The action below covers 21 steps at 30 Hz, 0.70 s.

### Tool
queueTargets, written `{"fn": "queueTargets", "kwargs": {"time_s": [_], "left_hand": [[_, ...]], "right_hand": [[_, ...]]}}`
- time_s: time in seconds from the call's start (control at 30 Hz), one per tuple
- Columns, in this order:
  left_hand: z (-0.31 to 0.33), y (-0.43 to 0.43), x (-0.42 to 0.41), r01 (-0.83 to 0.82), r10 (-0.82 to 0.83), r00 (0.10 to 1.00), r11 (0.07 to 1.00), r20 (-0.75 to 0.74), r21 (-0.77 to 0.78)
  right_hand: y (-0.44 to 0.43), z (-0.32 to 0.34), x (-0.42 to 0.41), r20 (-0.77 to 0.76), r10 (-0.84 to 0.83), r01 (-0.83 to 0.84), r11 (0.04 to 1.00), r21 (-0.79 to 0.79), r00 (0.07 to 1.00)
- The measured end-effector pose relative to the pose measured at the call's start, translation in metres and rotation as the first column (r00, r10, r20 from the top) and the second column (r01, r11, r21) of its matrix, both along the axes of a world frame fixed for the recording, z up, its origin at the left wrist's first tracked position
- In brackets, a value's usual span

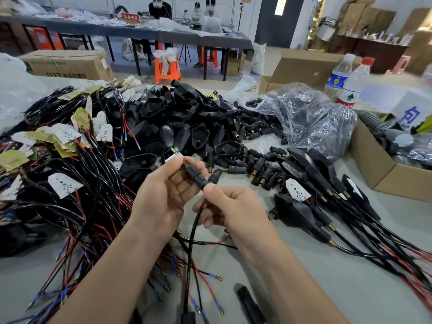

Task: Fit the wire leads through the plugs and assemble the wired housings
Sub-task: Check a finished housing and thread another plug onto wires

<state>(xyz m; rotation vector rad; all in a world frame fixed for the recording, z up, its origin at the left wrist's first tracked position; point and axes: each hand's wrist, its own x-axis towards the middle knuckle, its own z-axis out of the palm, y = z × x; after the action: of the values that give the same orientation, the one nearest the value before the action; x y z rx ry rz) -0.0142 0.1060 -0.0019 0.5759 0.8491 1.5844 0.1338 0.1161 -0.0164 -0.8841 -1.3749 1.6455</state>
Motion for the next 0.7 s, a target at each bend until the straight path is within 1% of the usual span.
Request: {"fn": "queueTargets", "kwargs": {"time_s": [0.1,0.17,0.23,0.3,0.37,0.43,0.5,0.53,0.7], "left_hand": [[-0.0008,0.0019,-0.0044,-0.076,0.075,0.991,0.997,-0.107,-0.009],[-0.0036,0.0027,-0.0047,-0.141,0.138,0.976,0.99,-0.17,-0.007],[-0.0063,0.0037,-0.0043,-0.178,0.174,0.964,0.984,-0.2,-0.001],[-0.0073,0.0048,-0.0054,-0.157,0.159,0.954,0.987,-0.255,0.027],[-0.0068,0.0058,-0.009,-0.121,0.127,0.947,0.992,-0.295,0.039],[-0.0059,0.0055,-0.0094,-0.068,0.076,0.943,0.997,-0.323,0.035],[-0.0064,0.005,-0.0049,-0.034,0.041,0.932,0.999,-0.361,0.026],[-0.0067,0.0052,-0.0026,-0.05,0.055,0.929,0.998,-0.366,0.023],[-0.0039,0.0087,-0.0032,-0.268,0.262,0.915,0.963,-0.307,0.024]], "right_hand": [[-0.0007,0.0016,-0.0023,-0.01,-0.04,0.039,0.999,-0.033,0.999],[0.0002,0.0016,-0.0018,0.046,-0.091,0.092,0.996,-0.016,0.995],[-0.0008,0.0003,-0.0017,0.111,-0.111,0.109,0.994,0.021,0.988],[-0.0021,-0.0027,-0.0028,0.192,-0.143,0.128,0.988,0.088,0.971],[-0.0027,-0.005,-0.0042,0.271,-0.209,0.165,0.97,0.177,0.94],[-0.0024,-0.0052,-0.0066,0.312,-0.257,0.179,0.95,0.257,0.915],[-0.0008,-0.0052,-0.0074,0.332,-0.264,0.154,0.934,0.322,0.906],[-0.0005,-0.0052,-0.0071,0.339,-0.258,0.14,0.931,0.337,0.905],[-0.0037,-0.0055,-0.0073,0.472,-0.167,0.012,0.95,0.314,0.866]]}}
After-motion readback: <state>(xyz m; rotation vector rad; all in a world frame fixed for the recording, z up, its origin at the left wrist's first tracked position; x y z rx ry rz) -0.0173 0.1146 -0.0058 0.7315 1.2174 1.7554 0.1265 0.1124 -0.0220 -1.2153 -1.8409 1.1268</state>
